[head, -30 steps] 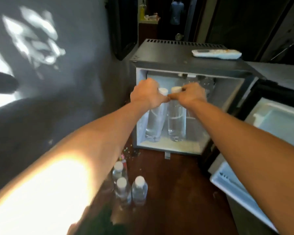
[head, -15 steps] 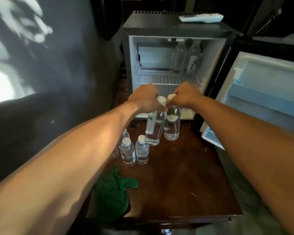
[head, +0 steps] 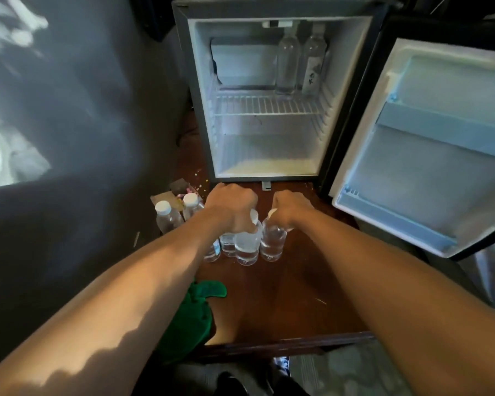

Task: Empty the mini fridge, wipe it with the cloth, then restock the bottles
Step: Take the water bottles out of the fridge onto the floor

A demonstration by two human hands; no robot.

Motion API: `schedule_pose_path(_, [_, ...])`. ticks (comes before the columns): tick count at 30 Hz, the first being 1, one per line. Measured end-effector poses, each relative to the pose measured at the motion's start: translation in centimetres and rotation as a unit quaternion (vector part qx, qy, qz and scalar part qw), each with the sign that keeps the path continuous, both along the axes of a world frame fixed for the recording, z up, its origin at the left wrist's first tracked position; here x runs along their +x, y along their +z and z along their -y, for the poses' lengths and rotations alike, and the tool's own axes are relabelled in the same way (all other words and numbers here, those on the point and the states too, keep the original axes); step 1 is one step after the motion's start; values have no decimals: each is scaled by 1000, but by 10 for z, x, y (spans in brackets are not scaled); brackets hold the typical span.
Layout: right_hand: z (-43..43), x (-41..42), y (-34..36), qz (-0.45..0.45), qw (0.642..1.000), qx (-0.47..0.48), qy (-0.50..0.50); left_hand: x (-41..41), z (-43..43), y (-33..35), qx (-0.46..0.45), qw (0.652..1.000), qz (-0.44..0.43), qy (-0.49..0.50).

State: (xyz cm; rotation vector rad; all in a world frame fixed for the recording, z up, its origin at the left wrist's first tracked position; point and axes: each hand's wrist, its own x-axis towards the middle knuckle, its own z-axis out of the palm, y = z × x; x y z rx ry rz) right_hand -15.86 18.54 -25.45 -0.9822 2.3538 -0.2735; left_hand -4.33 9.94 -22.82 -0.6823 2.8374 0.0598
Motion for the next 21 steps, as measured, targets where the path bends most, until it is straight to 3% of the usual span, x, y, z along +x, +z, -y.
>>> schedule_pose_path(8, [14, 6, -28, 22, 999, 45, 21, 6, 3, -37, -30, 996, 76, -29])
schedule_pose_path(15, [19, -3, -23, 168, 978, 122, 17, -4, 9, -33, -54, 987, 118, -91])
schedule_pose_path(21, [20, -8, -11, 132, 970, 190, 76, -5, 8, -33, -92, 976, 146, -137])
